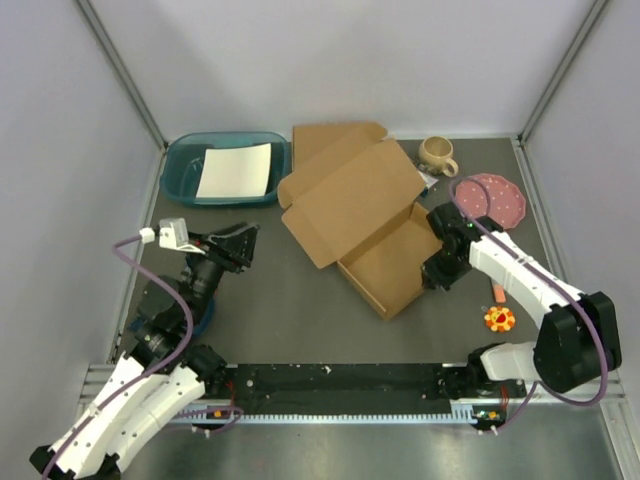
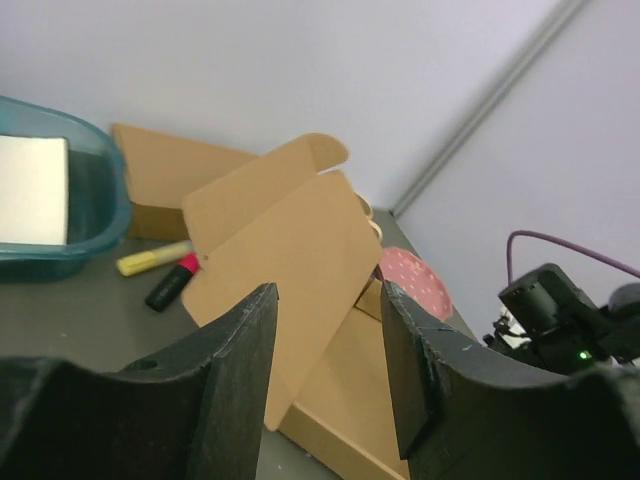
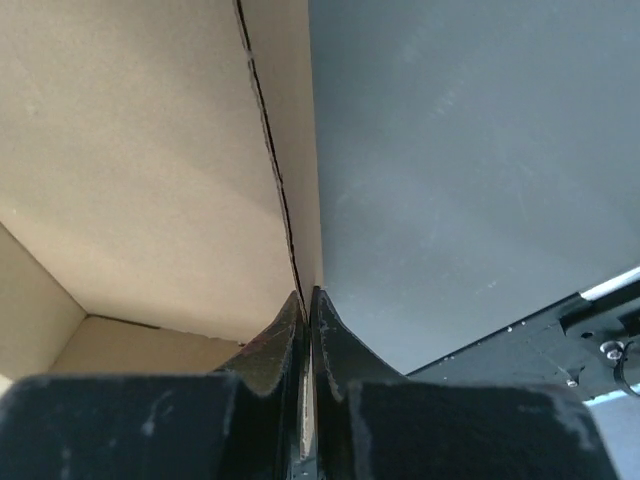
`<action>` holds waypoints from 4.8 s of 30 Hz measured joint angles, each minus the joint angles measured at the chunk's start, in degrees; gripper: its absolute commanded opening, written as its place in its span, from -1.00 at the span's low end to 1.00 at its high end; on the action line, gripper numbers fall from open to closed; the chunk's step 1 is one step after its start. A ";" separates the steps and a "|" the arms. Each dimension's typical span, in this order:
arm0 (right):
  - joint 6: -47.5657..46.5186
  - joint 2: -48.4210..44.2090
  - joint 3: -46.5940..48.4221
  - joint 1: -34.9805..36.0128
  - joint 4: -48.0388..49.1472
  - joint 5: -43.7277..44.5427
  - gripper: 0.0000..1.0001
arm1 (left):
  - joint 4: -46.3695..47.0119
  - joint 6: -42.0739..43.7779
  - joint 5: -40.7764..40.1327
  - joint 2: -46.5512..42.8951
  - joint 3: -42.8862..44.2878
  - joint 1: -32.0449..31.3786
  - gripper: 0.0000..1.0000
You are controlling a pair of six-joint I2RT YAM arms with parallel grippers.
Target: Fold the paper box
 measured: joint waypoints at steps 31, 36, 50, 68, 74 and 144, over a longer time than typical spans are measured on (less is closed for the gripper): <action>40.11 5.57 -8.15 22.64 22.88 9.01 0.28 | 3.21 -4.74 3.85 -4.17 -11.89 -0.02 0.00; 37.09 2.47 -8.17 22.67 22.99 9.03 0.64 | 3.19 -4.33 3.65 -3.06 -11.89 -0.02 0.00; 9.94 -14.49 -9.35 26.86 12.48 13.55 0.66 | -0.44 0.22 -1.11 0.66 -8.74 -0.02 0.09; -33.09 -25.75 -8.07 32.39 25.73 17.14 0.64 | -23.96 -4.22 -19.69 38.47 10.97 10.08 0.23; -40.83 -33.03 -11.65 32.41 34.45 12.52 0.64 | -20.96 -7.87 -12.33 43.50 11.91 21.03 0.22; -52.15 -30.45 -13.77 32.41 42.77 12.66 0.61 | -16.15 -16.98 2.05 50.53 7.28 31.98 -0.94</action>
